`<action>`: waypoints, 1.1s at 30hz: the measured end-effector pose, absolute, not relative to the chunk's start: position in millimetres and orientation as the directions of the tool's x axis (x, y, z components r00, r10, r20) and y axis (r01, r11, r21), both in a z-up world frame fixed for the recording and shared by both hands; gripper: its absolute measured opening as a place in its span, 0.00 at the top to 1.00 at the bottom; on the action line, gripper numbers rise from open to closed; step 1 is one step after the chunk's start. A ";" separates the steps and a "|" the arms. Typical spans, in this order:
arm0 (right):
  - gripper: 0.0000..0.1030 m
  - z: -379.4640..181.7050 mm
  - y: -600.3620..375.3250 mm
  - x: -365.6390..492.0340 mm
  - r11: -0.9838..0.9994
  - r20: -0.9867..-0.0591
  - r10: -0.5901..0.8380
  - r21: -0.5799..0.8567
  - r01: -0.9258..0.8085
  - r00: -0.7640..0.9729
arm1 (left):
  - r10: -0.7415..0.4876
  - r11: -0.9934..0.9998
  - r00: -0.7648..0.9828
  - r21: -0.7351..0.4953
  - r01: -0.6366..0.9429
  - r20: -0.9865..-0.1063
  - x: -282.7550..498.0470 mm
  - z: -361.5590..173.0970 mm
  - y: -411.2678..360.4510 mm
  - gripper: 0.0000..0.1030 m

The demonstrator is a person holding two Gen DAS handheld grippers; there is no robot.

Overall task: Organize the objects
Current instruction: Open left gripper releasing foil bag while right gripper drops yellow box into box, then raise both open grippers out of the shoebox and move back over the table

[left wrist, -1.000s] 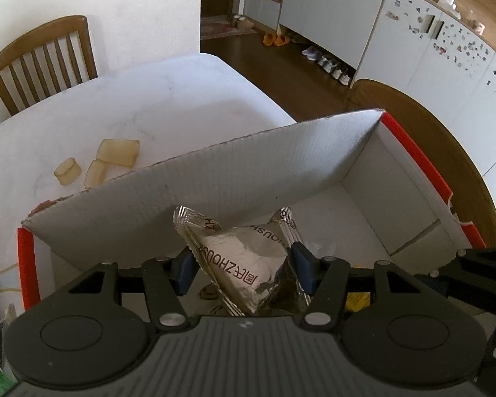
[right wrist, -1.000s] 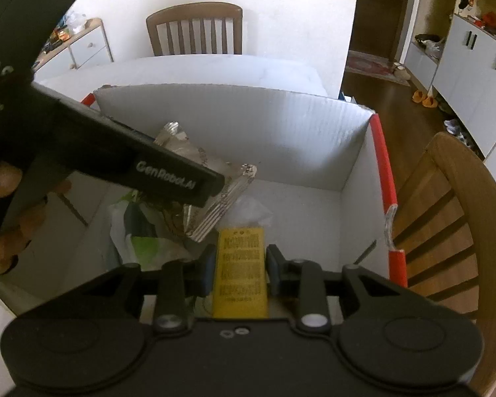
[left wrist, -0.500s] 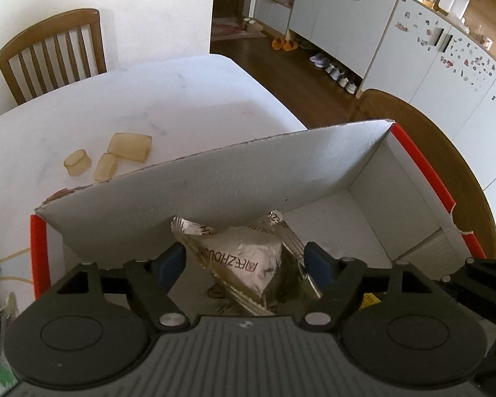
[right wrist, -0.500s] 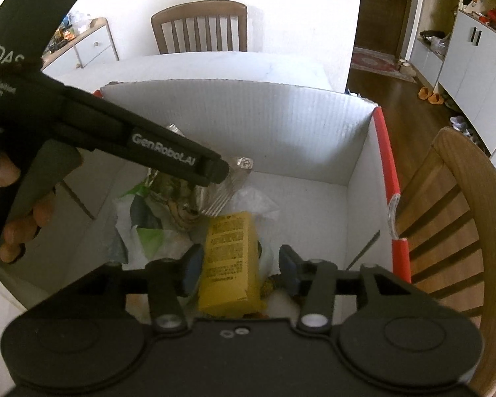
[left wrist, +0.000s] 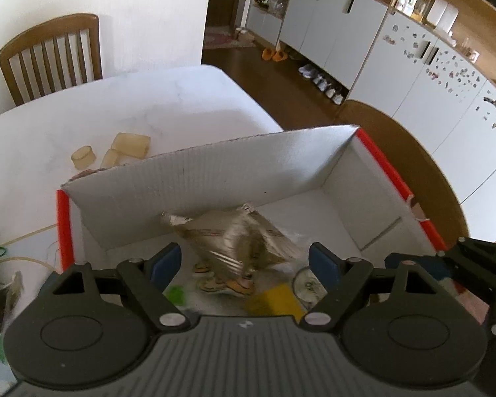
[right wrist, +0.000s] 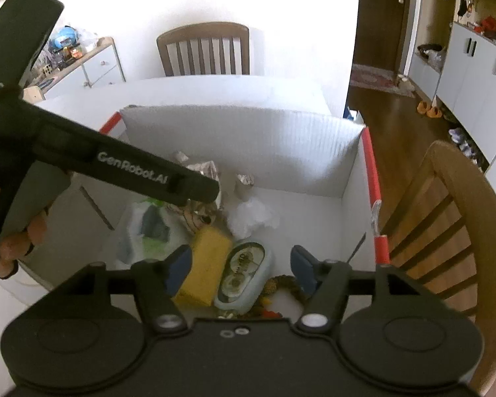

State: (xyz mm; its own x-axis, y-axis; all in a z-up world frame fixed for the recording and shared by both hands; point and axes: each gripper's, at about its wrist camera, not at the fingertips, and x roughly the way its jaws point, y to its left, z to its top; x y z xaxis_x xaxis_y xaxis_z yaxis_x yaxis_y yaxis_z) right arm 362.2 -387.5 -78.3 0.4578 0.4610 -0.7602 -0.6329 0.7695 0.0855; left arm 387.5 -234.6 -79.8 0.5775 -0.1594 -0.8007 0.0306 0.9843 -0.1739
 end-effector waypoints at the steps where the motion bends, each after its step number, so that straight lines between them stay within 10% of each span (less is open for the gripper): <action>1: 0.32 -74.9 -388.9 360.8 0.769 -0.755 0.465 0.087 -0.633 0.462 | -0.157 0.985 0.585 -0.171 0.032 -0.796 383.1 -75.6 -234.4 0.18; 27: 0.15 -14.8 -396.0 304.3 0.752 -0.655 0.555 0.130 -0.647 0.513 | -0.133 0.988 0.732 -0.147 0.046 -0.668 277.5 4.3 -211.4 0.18; 33: 0.09 -10.0 -381.8 289.9 0.765 -0.635 0.556 0.140 -0.629 0.536 | -0.128 0.989 0.742 -0.144 0.043 -0.658 252.3 5.6 -186.5 0.04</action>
State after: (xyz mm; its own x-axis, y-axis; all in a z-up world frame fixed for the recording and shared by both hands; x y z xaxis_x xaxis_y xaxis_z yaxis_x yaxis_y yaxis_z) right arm 289.9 -381.8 -10.0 0.5356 0.5563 -0.6353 -0.6288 0.7649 0.1396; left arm 252.3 -186.5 5.6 0.7421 -0.1285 -0.6579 0.0431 0.9886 -0.1444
